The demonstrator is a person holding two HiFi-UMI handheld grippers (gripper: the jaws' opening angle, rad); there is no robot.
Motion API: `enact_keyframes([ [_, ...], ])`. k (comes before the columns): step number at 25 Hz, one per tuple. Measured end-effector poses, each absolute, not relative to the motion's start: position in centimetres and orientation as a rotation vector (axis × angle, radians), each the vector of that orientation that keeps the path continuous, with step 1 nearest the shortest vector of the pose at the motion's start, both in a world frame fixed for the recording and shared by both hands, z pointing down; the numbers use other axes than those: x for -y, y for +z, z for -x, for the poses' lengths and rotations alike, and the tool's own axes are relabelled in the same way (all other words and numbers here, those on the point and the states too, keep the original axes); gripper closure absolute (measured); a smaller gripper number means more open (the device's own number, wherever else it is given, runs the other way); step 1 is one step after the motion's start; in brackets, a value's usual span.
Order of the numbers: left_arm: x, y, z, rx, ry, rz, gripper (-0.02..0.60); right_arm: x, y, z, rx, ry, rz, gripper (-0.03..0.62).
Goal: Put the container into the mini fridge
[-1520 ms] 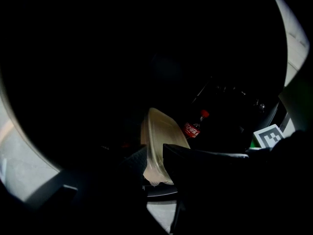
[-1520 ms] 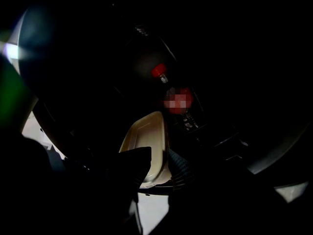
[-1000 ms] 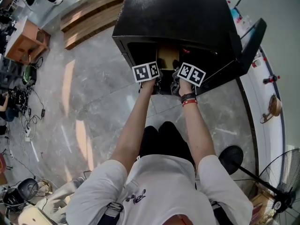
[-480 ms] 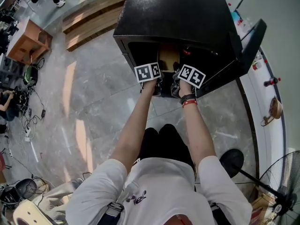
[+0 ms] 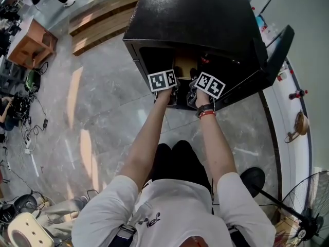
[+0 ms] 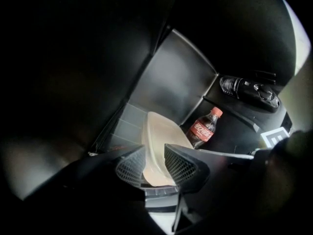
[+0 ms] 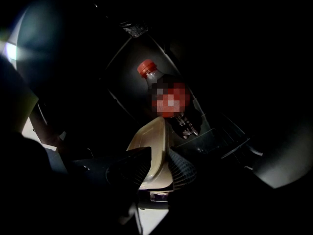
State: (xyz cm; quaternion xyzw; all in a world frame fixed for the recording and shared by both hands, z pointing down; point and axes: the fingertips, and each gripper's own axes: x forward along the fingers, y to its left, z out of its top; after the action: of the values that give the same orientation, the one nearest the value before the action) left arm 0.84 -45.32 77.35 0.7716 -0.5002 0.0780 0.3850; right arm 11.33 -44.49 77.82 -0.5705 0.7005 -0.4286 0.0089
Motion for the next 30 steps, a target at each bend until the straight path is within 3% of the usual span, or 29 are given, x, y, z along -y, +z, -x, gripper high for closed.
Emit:
enact_keyframes([
  [11, 47.6, 77.2, -1.7, 1.299, 0.151, -2.034, 0.451, 46.6, 77.9, -11.9, -2.203, -1.285, 1.783, 0.477],
  [14, 47.4, 76.9, -2.2, 1.299, 0.161, -2.095, 0.39, 46.5, 77.8, -11.7, -2.24, -1.263, 1.783, 0.373],
  [17, 47.1, 76.8, -2.6, 1.305, 0.14, -2.112, 0.368, 46.1, 77.6, -11.9, -2.217, -1.254, 1.794, 0.354],
  [30, 41.8, 71.8, -1.4, 1.332, 0.174, -2.145, 0.367, 41.5, 72.0, -11.1, -2.244, -1.19, 1.823, 0.352],
])
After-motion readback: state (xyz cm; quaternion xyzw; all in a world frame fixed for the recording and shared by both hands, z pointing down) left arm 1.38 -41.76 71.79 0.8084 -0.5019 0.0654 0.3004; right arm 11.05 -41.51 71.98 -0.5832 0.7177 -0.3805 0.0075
